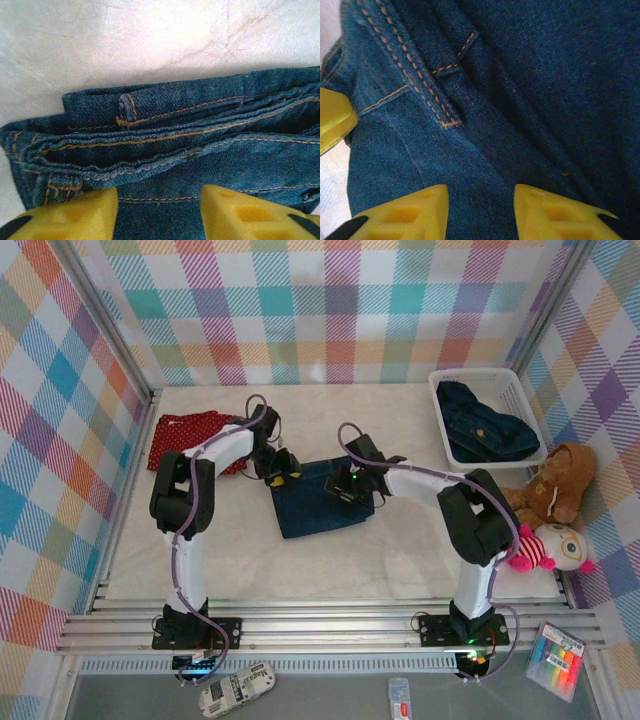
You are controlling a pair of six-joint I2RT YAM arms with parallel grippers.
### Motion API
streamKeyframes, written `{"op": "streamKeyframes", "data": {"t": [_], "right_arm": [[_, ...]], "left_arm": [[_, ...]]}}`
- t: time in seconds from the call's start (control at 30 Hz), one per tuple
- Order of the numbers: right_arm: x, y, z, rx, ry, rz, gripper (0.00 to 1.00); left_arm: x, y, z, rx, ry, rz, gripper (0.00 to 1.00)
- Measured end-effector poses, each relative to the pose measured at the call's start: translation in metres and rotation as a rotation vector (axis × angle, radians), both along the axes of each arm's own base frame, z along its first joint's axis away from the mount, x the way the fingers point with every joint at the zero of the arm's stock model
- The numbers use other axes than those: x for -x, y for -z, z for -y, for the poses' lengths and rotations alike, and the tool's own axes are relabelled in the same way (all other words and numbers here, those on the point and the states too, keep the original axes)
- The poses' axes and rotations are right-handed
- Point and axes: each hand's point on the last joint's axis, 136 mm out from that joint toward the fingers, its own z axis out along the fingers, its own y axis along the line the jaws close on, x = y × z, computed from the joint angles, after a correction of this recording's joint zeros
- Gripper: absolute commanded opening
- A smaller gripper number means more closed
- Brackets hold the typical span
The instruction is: Fold and stack the skirts
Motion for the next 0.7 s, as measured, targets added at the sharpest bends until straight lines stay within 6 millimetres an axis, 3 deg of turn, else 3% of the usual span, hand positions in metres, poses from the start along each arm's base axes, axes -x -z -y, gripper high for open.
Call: {"op": "streamKeyframes", "data": {"t": [0.07, 0.1, 0.13, 0.3, 0.4, 0.5, 0.57, 0.7], "right_arm": [[-0.002, -0.010, -0.002, 0.021, -0.028, 0.023, 0.78], [-0.004, -0.015, -0.004, 0.031, -0.039, 0.035, 0.95], [-0.006, -0.021, -0.007, 0.044, -0.056, 0.053, 0.99], [-0.009, -0.043, -0.022, 0.112, -0.156, 0.138, 0.99], [-0.006, -0.038, -0.023, 0.188, -0.219, 0.139, 0.99], [-0.005, -0.023, -0.018, 0.282, -0.281, 0.116, 0.99], [-0.003, -0.009, -0.013, 0.339, -0.322, 0.085, 0.99], [0.006, 0.018, -0.007, 0.418, -0.392, 0.002, 0.99]], "left_arm": [[0.001, -0.008, -0.001, 0.002, -0.002, 0.007, 0.71], [0.002, -0.013, -0.001, 0.005, -0.002, 0.012, 0.75], [0.002, -0.021, -0.001, 0.012, -0.005, 0.026, 0.80], [0.015, -0.074, -0.011, 0.022, -0.045, 0.132, 1.00], [0.028, -0.090, -0.028, 0.011, -0.113, 0.175, 1.00], [0.043, -0.082, -0.053, 0.004, -0.209, 0.156, 1.00], [0.055, -0.064, -0.065, -0.003, -0.260, 0.109, 1.00], [0.075, -0.034, -0.069, 0.009, -0.302, 0.023, 1.00]]}}
